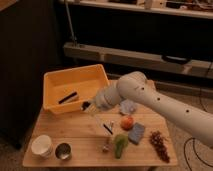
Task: Place brush in metal cup
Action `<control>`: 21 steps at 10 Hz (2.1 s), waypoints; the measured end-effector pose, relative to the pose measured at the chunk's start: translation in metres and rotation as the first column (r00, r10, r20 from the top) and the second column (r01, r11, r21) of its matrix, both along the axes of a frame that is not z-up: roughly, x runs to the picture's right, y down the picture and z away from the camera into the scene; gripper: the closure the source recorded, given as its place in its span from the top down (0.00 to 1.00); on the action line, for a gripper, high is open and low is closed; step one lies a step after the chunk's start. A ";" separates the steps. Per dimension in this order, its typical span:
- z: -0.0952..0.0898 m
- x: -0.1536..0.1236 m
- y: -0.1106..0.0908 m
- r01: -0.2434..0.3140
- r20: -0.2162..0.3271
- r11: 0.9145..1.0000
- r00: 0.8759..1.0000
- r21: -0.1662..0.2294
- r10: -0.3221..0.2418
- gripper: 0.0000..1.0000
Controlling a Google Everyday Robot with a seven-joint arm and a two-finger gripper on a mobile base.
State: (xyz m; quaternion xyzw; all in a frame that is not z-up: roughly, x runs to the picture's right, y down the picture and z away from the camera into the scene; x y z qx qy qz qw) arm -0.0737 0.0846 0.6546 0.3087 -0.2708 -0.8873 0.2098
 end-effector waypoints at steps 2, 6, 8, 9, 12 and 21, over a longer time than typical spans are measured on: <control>-0.003 0.002 0.004 0.005 -0.019 0.999 1.000 0.044 -0.004 0.00; -0.001 0.002 0.001 0.005 0.004 0.999 1.000 0.048 -0.005 0.00; 0.009 -0.005 -0.015 0.085 0.086 0.987 0.992 0.134 -0.097 0.00; 0.012 -0.011 -0.019 0.134 0.108 0.976 0.982 0.172 -0.154 0.00; 0.016 -0.028 -0.031 0.313 0.108 0.922 0.933 0.226 -0.343 0.00; 0.000 -0.051 0.035 0.502 0.235 0.800 0.777 0.328 -0.584 0.00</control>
